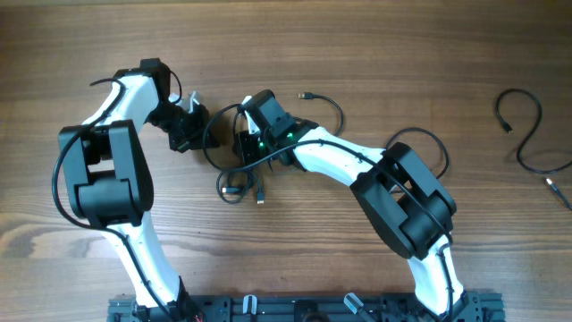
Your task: Untangle cables
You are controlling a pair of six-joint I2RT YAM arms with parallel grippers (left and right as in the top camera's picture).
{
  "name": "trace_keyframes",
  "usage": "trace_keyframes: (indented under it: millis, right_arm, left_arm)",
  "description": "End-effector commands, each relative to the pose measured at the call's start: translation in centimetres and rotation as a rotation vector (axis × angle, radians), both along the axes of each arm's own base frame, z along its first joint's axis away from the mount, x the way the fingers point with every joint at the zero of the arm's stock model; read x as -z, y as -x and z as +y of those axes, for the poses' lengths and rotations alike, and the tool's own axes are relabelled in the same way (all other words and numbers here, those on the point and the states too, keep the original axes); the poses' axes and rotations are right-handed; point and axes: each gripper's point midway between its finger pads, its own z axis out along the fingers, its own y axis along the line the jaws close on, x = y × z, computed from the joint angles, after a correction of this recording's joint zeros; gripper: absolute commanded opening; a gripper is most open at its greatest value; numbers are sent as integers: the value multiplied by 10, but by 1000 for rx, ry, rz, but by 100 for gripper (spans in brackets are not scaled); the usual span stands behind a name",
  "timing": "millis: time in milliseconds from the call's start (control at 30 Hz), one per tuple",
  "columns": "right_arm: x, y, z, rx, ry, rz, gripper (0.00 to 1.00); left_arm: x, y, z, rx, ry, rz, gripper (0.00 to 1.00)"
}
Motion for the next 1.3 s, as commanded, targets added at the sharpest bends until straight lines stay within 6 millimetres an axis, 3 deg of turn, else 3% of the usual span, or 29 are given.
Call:
trace_keyframes:
  millis: [0,100,200,367,567,733,933,1033,1267]
  right_arm:
    - [11,6,1,-8,-1,40,20]
    - [11,5,0,-14,1,35,5]
    - [1,-2,-3,-3,-16,19,4]
    - [-46,-11,-1,-39,-150,7,4]
    - [-91,-1,8,-180,-364,52,4]
    - [-89,-9,-4,-177,-356,39,4]
    - [-87,-18,-9,-160,-340,8,4]
    - [-87,-18,-9,-160,-340,8,4]
    - [-88,-18,-9,-160,-341,8,4]
  left_arm:
    - [3,1,0,5,-5,6,4]
    - [3,1,0,5,-5,6,4]
    - [3,2,0,5,-5,10,4]
    - [2,5,-1,3,3,26,11]
    - [-5,10,-11,-8,68,50,19]
    - [-17,18,-24,-29,159,100,29]
    - [-32,24,-37,-58,261,149,33]
    - [-45,24,-48,-86,352,168,43]
    - [-60,28,-57,-141,430,236,40]
